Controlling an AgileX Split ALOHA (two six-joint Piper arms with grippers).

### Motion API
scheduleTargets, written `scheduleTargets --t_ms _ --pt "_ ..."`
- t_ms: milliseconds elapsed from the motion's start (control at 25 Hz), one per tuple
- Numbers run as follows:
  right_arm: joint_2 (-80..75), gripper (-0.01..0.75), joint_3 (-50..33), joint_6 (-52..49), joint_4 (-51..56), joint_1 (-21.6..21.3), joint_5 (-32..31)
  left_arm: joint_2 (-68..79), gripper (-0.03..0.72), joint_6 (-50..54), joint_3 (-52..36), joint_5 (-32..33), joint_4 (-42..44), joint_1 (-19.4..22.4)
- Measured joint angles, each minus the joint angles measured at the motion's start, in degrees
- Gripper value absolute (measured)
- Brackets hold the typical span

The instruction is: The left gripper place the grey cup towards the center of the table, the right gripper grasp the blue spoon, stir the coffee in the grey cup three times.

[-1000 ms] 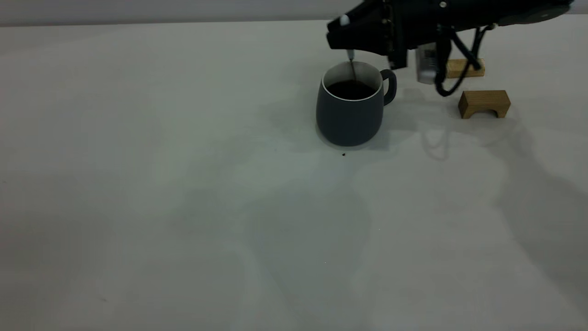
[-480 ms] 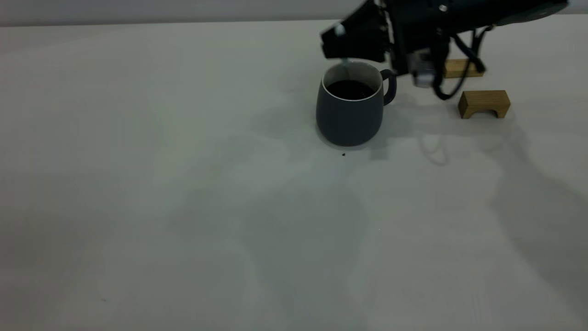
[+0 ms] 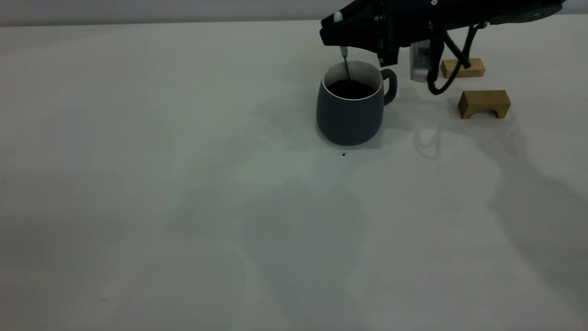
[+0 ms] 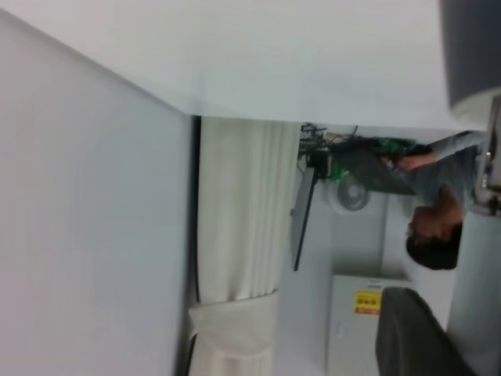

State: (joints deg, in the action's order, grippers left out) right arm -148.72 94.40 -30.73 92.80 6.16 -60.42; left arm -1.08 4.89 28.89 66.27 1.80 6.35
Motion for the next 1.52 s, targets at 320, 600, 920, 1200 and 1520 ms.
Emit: scheduleTargets --t_ms 320,600,920,1200,1520 --pt "0.0 0.132 0.0 0.0 -8.2 -2.7 -5.1 0.0 0.585 0.0 0.0 0.0 0.0 0.0" --pt "0.0 0.132 0.0 0.0 -9.7 -3.7 -6.1 0.0 0.585 0.0 0.0 0.0 0.0 0.0" --pt "0.0 0.305 0.0 0.0 -10.2 -4.1 -6.1 0.0 0.585 0.0 0.0 0.0 0.0 0.0" --pt "2.9 0.633 0.0 8.4 -13.1 -3.9 -6.1 0.0 0.585 0.0 0.0 0.0 0.0 0.0" --pt "15.4 0.61 0.0 27.5 -23.9 -3.2 -6.3 0.0 0.585 0.0 0.0 0.0 0.0 0.0"
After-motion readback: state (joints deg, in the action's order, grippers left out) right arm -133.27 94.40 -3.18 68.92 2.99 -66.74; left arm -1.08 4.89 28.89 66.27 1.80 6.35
